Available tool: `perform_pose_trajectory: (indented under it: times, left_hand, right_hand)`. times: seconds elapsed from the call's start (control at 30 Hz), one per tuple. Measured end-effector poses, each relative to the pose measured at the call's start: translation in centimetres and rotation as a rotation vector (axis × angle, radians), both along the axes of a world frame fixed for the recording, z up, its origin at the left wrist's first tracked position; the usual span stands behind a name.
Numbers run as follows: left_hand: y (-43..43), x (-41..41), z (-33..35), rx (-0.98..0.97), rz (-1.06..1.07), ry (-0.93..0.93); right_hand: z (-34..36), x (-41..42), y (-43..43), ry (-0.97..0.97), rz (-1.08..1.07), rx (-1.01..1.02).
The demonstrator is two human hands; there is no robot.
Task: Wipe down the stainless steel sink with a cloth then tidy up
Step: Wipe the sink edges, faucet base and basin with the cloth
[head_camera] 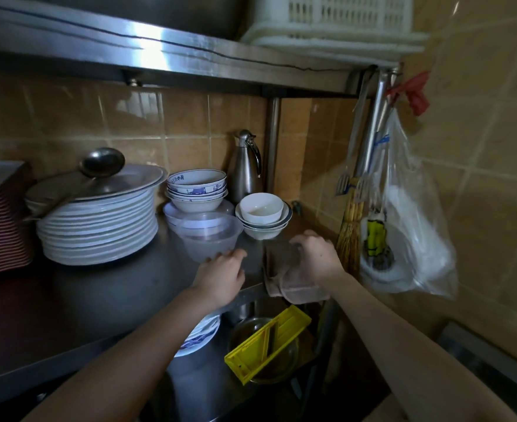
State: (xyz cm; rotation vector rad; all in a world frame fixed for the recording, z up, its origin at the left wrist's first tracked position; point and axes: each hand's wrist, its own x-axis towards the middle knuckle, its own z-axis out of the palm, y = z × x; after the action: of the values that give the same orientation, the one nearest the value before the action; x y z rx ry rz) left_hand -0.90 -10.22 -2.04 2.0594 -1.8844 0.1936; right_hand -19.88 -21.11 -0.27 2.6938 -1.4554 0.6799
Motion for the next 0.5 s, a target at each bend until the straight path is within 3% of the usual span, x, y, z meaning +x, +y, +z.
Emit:
perform_pose_trajectory:
  times: [0.2, 0.5]
  left_hand:
    - [4.1, -1.5, 0.7, -0.038, -0.019, -0.013]
    - [10.5, -4.2, -1.9, -0.034, -0.036, 0.049]
  right_hand:
    - [1.8, -1.8, 3.5, -0.076, 0.015, 0.022]
    - [-0.1, -6.4, 10.4, -0.03, 0.004, 0.094]
